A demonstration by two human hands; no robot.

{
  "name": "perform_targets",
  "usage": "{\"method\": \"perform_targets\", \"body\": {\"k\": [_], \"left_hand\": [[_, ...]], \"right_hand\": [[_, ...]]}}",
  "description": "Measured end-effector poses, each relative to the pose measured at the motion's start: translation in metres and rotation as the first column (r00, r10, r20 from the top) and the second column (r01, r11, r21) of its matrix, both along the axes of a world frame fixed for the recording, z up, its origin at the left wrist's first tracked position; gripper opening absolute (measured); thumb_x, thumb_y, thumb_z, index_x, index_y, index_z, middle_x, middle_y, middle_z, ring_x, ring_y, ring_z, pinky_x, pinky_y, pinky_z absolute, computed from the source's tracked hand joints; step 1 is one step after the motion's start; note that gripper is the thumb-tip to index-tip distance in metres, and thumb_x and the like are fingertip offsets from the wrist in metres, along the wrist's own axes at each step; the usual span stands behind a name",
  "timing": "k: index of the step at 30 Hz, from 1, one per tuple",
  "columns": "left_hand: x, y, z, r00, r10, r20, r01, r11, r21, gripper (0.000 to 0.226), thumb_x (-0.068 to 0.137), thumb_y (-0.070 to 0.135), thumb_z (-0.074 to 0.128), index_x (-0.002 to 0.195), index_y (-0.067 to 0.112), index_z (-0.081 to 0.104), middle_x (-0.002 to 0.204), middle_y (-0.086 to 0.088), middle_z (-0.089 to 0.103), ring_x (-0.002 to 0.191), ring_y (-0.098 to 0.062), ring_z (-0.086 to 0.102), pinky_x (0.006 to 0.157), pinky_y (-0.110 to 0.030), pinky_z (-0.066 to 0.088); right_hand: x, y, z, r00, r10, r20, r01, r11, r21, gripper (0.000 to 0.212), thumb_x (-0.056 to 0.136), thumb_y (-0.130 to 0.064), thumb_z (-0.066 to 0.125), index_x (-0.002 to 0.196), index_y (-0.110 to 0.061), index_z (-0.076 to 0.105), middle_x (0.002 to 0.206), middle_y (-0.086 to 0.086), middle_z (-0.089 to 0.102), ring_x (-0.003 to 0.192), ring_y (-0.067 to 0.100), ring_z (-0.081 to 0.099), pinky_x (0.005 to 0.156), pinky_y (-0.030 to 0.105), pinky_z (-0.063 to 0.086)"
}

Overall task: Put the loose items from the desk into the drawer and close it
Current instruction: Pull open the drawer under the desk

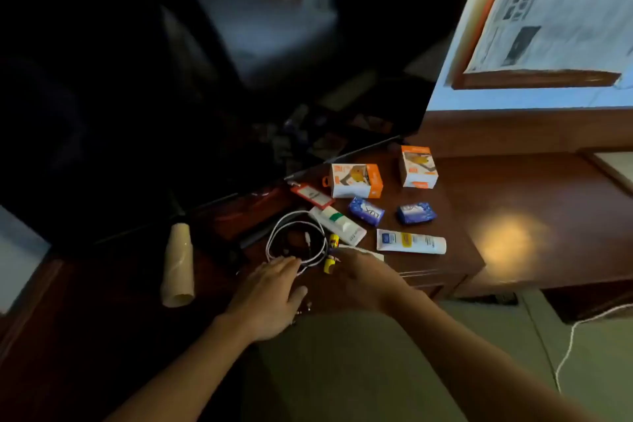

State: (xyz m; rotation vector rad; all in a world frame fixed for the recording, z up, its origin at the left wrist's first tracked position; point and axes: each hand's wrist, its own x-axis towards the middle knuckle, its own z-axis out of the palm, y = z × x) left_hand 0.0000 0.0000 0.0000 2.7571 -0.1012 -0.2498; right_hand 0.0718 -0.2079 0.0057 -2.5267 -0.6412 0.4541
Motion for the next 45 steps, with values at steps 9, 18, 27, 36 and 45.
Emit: {"method": "perform_targets", "body": {"k": [9,18,27,36,45], "left_hand": [[-0.04,-0.041,-0.104,0.929,-0.001,-0.369,0.085,0.974,0.211,0.075,0.104,0.055,0.023,0.16,0.01,0.001,0.168,-0.009,-0.005,0.155,-0.024,0.0,0.125,-0.04,0.003],[-0.029,-0.039,-0.141,0.934,0.073,-0.351,0.039,0.952,0.302,0.076,0.104,0.053,0.022,0.159,0.004,0.0,0.167,-0.017,-0.006,0.155,-0.03,-0.004,0.125,-0.043,-0.002],[-0.03,-0.037,-0.168,0.931,0.058,-0.361,0.067,0.944,0.324,0.078,0.104,0.053,0.019,0.157,0.005,-0.01,0.165,-0.018,-0.016,0.153,-0.031,-0.012,0.125,-0.048,-0.003],[-0.036,-0.046,-0.194,0.955,0.06,-0.289,0.041,0.943,0.332,0.084,0.103,0.051,0.028,0.154,0.001,-0.016,0.162,-0.023,-0.022,0.151,-0.035,-0.02,0.124,-0.049,-0.007],[-0.012,-0.044,-0.193,0.979,0.01,-0.203,0.055,0.949,0.311,0.089,0.093,0.054,0.042,0.156,-0.001,0.013,0.161,-0.023,0.023,0.148,-0.037,0.023,0.124,-0.049,0.011]], "right_hand": [[-0.033,-0.041,-0.06,0.991,0.12,0.063,-0.09,0.932,-0.351,0.069,0.105,-0.048,0.025,0.161,-0.013,0.003,0.167,0.009,-0.009,0.154,0.026,-0.01,0.122,0.045,-0.006],[-0.035,-0.027,-0.091,0.953,0.27,0.135,-0.215,0.922,-0.321,0.069,0.104,-0.048,0.024,0.16,-0.013,0.004,0.167,0.01,-0.005,0.154,0.025,-0.004,0.121,0.039,-0.008],[-0.023,-0.035,-0.101,0.952,0.234,0.2,-0.154,0.925,-0.347,0.071,0.104,-0.049,0.022,0.16,-0.013,0.0,0.167,0.011,-0.008,0.153,0.023,-0.01,0.123,0.041,-0.007],[-0.02,-0.029,-0.115,0.956,0.183,0.23,-0.101,0.939,-0.328,0.072,0.104,-0.05,0.022,0.159,-0.012,-0.004,0.165,0.011,-0.014,0.152,0.025,-0.015,0.123,0.042,-0.005],[-0.022,-0.026,-0.12,0.961,0.148,0.234,-0.07,0.948,-0.31,0.071,0.104,-0.048,0.023,0.16,-0.012,-0.004,0.166,0.011,-0.015,0.152,0.025,-0.017,0.123,0.042,-0.004]]}}
